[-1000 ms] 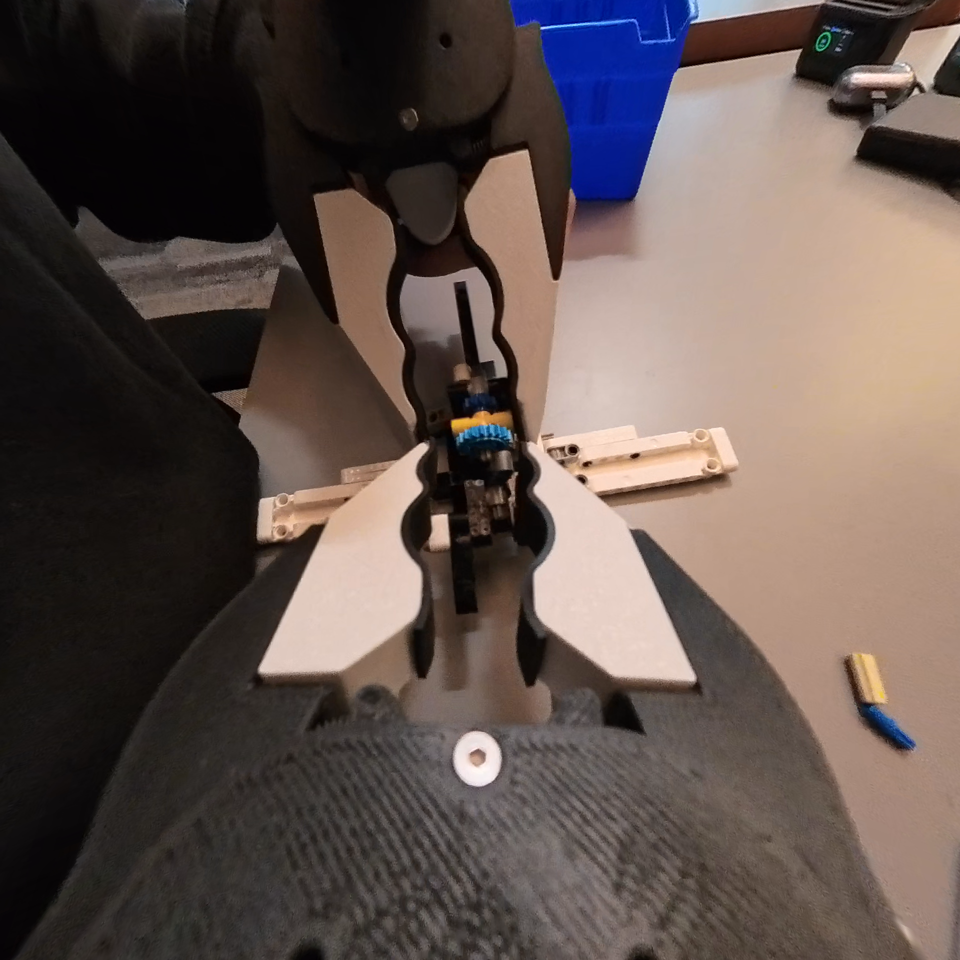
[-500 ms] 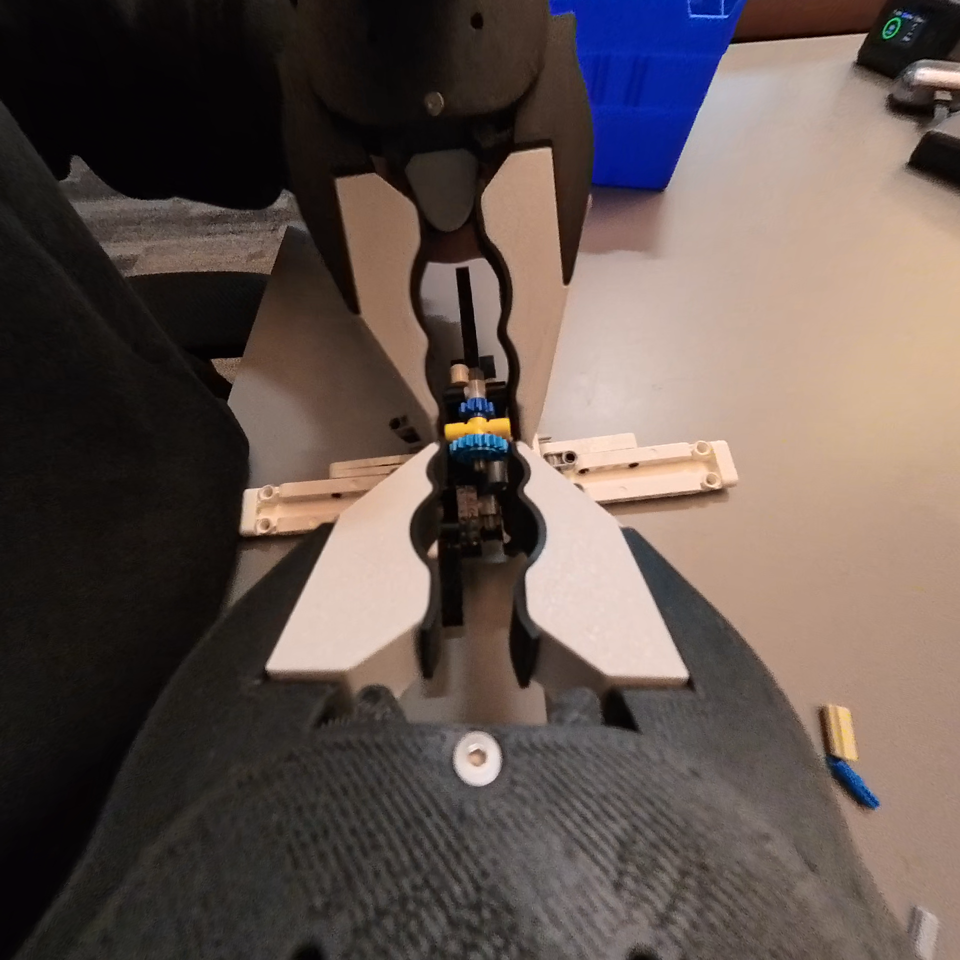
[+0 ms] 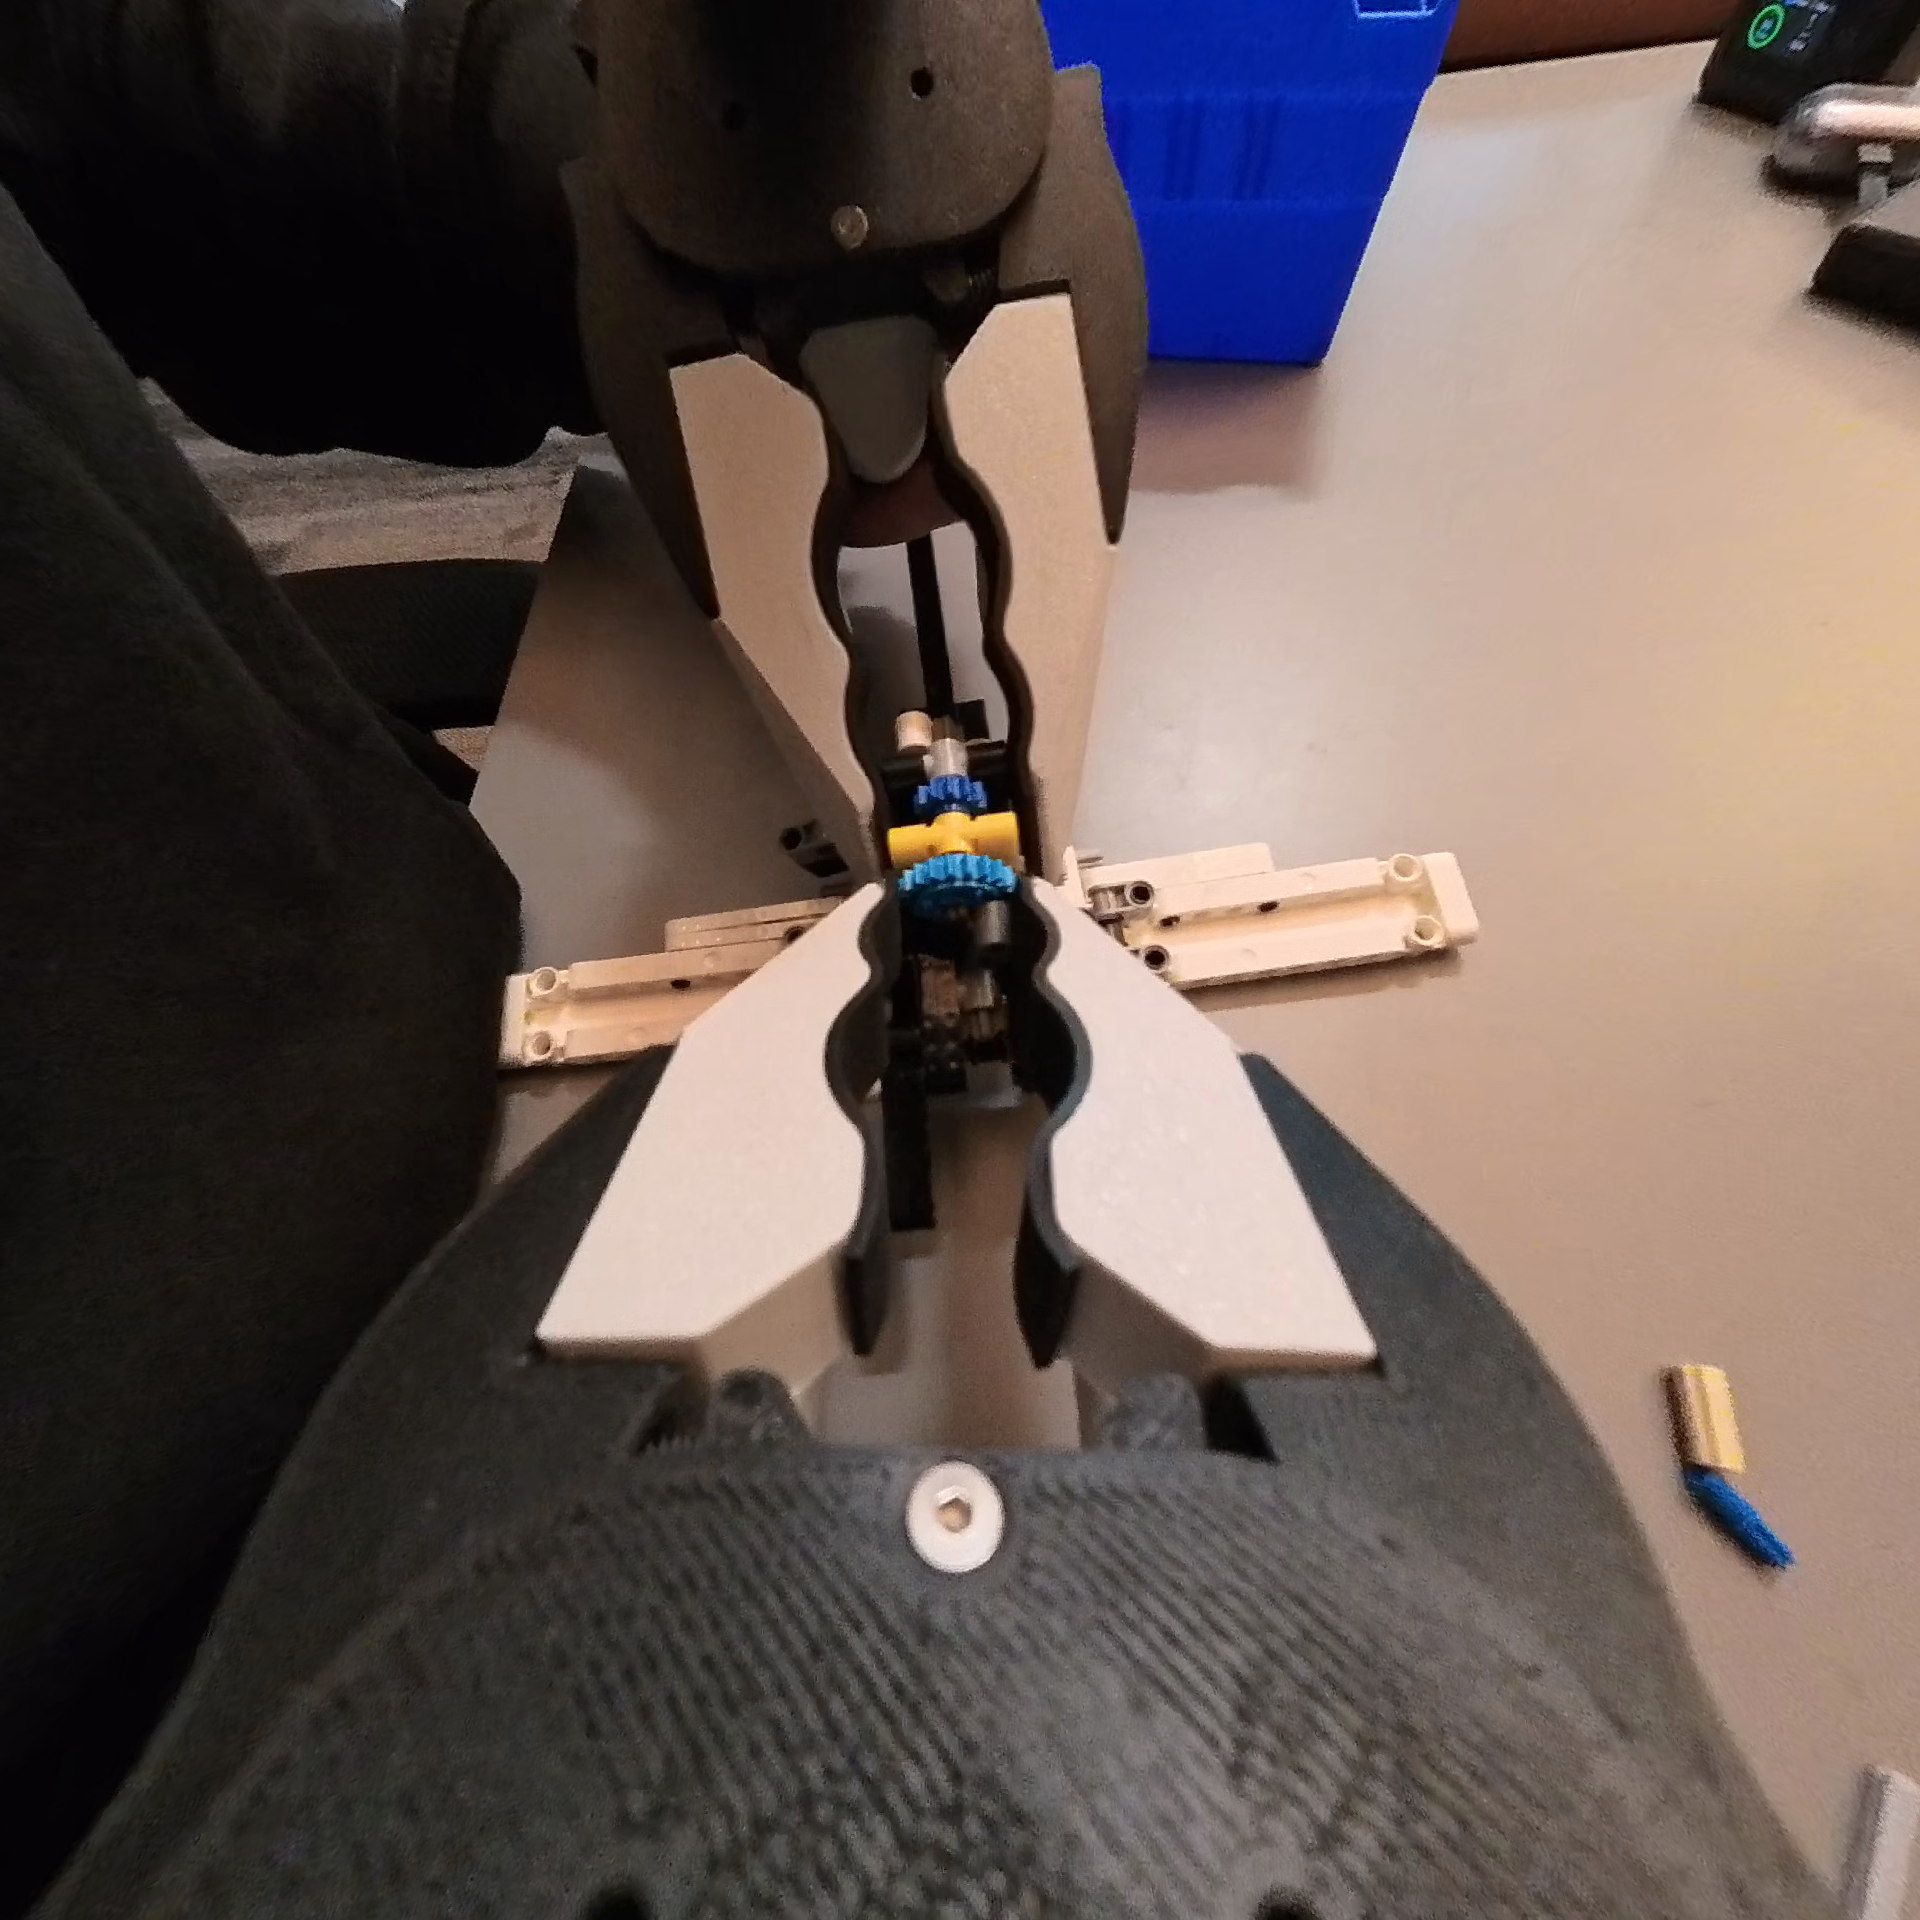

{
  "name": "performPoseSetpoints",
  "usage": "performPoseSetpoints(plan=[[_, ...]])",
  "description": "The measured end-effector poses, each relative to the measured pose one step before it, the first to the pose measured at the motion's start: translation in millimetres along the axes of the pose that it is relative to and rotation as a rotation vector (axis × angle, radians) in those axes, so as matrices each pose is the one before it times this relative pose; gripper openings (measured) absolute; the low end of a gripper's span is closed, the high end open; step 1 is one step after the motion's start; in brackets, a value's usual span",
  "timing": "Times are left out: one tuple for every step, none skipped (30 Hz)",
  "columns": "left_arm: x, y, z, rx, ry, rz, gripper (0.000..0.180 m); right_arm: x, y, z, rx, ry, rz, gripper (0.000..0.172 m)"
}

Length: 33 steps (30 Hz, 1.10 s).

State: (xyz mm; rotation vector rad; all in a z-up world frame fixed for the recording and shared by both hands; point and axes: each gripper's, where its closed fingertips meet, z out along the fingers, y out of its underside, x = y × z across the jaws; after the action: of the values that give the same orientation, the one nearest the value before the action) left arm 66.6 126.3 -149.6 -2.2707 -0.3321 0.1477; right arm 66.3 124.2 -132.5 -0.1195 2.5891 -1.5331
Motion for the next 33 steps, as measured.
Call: performPoseSetpoints(plan=[[0.23, -0.27, 0.09, 0.0041, 0.0056, -0.0054, 0.030, -0.06, 0.26, -0.50, -0.0022, 0.0123, -0.0200, 0.019], [-0.03, -0.34, 0.08, 0.0066, 0.0037, -0.0055, 0.030, 0.14, -0.10, -0.45, -0.0042, 0.0158, -0.0238, 0.019], [0.07, -0.27, -0.09, 0.0057, 0.0036, -0.0044, 0.030, 0.37, -0.27, -0.40, -0.0052, 0.0162, -0.0225, 0.019], [0.05, -0.14, -0.01, 0.0066, 0.0014, -0.0017, 0.030, 0.11, -0.08, -0.31, -0.0058, 0.0086, -0.0093, 0.019], [0.33, -0.38, 0.17, 0.0058, 0.0020, -0.0087, 0.030, -0.07, 0.02, -0.13, -0.0028, -0.0012, 0.0050, 0.019], [0.08, -0.06, 0.19, 0.0021, -0.0024, -0.0006, 0.030, 0.00, 0.18, -0.35, 0.0038, -0.0049, 0.0115, 0.019], [0.22, 0.10, 0.31, -0.0006, -0.0059, 0.0070, 0.030, -0.11, 0.29, -0.37, 0.0093, -0.0038, 0.0126, 0.018], [0.63, -0.39, 0.64, 0.0002, -0.0027, -0.0039, 0.030, -0.44, 0.46, -0.75, 0.0082, -0.0045, 0.0128, 0.018], [0.61, -0.86, 0.76, 0.0061, -0.0023, -0.0062, 0.031, -0.32, 0.43, -1.15, 0.0073, -0.0015, 0.0068, 0.018], [1.03, -0.53, 0.28, 0.0077, 0.0080, -0.0119, 0.031, -0.43, 0.02, -1.18, 0.0073, 0.0037, -0.0026, 0.018], [0.80, -0.61, -0.40, 0.0082, 0.0112, -0.0105, 0.031, -0.77, -0.56, -0.73, 0.0043, 0.0100, -0.0166, 0.018], [-0.68, -0.55, -0.25, 0.0074, 0.0018, -0.0073, 0.031, -0.30, -1.10, -0.49, -0.0011, 0.0236, -0.0403, 0.018], [-0.87, -0.55, -0.54, 0.0047, 0.0047, -0.0098, 0.031, 0.95, -1.29, -0.06, -0.0080, 0.0350, -0.0550, 0.019], [-1.55, -0.64, -0.31, 0.0035, 0.0030, -0.0031, 0.031, 1.52, -1.34, 0.27, -0.0094, 0.0315, -0.0494, 0.019], [-1.88, -0.51, 0.47, -0.0050, -0.0062, 0.0048, 0.030, 1.93, -0.81, 0.33, -0.0098, 0.0200, -0.0323, 0.018], [-1.45, -0.74, 0.66, -0.0101, -0.0116, 0.0081, 0.030, 2.03, 0.17, 0.06, -0.0107, 0.0016, -0.0142, 0.018], [-0.96, -0.83, 0.16, -0.0078, -0.0077, 0.0104, 0.030, 1.60, 0.00, -0.36, -0.0035, -0.0158, 0.0090, 0.018], [-0.79, -0.37, -0.46, -0.0034, -0.0036, 0.0077, 0.029, 1.12, -0.98, -0.32, 0.0085, -0.0217, 0.0293, 0.019], [-0.06, -0.72, -0.55, 0.0067, 0.0063, -0.0101, 0.029, 0.87, -1.00, 0.01, 0.0138, -0.0210, 0.0404, 0.019], [1.51, -2.34, -0.59, 0.0237, 0.0181, -0.0251, 0.029, 0.21, -0.17, -0.04, 0.0103, -0.0205, 0.0382, 0.019], [1.97, -3.27, -0.50, 0.0311, 0.0153, -0.0238, 0.029, -0.46, -0.27, -1.20, 0.0112, -0.0179, 0.0243, 0.019], [1.22, -2.01, -0.03, 0.0228, 0.0030, -0.0168, 0.029, -0.85, -0.89, -2.34, 0.0143, -0.0138, 0.0137, 0.020], [0.81, -0.59, 0.32, 0.0123, -0.0017, -0.0108, 0.029, -0.74, -0.59, -2.89, 0.0121, -0.0112, 0.0104, 0.022], [0.56, 0.48, 0.45, 0.0039, -0.0060, -0.0040, 0.029, -0.68, 0.74, -2.67, 0.0042, -0.0099, 0.0140, 0.022], [-0.05, 0.76, 0.29, 0.0013, -0.0103, 0.0011, 0.029, -0.80, 2.49, -1.91, -0.0070, -0.0125, 0.0201, 0.024], [0.40, 0.10, 0.01, 0.0029, -0.0039, -0.0010, 0.029, -0.47, 3.29, -1.01, -0.0110, -0.0098, 0.0259, 0.026], [1.14, -1.34, -0.19, 0.0095, 0.0034, -0.0062, 0.029, -2.04, 2.89, -0.26, -0.0081, -0.0188, 0.0238, 0.028], [1.59, -0.77, 0.07, 0.0043, 0.0070, -0.0042, 0.029, -2.19, 1.22, 0.06, 0.0015, -0.0159, 0.0186, 0.026], [1.70, -1.67, 0.27, 0.0106, 0.0033, 0.0032, 0.029, 0.30, -0.87, -0.60, 0.0116, 0.0028, 0.0097, 0.024], [0.84, -1.87, 0.27, 0.0105, -0.0009, -0.0014, 0.029, 1.39, -0.85, -1.33, 0.0067, 0.0091, -0.0004, 0.017], [0.12, -1.19, -0.15, 0.0058, -0.0006, -0.0030, 0.029, -0.21, -1.09, -1.47, 0.0056, -0.0069, 0.0005, 0.016], [0.33, -0.71, -0.37, 0.0019, 0.0031, -0.0014, 0.029, -0.02, -1.24, -0.96, 0.0030, -0.0113, 0.0164, 0.016], [0.34, -0.73, -0.43, 0.0022, 0.0016, 0.0027, 0.029, -0.06, -1.17, -0.50, 0.0032, -0.0151, 0.0236, 0.016]])
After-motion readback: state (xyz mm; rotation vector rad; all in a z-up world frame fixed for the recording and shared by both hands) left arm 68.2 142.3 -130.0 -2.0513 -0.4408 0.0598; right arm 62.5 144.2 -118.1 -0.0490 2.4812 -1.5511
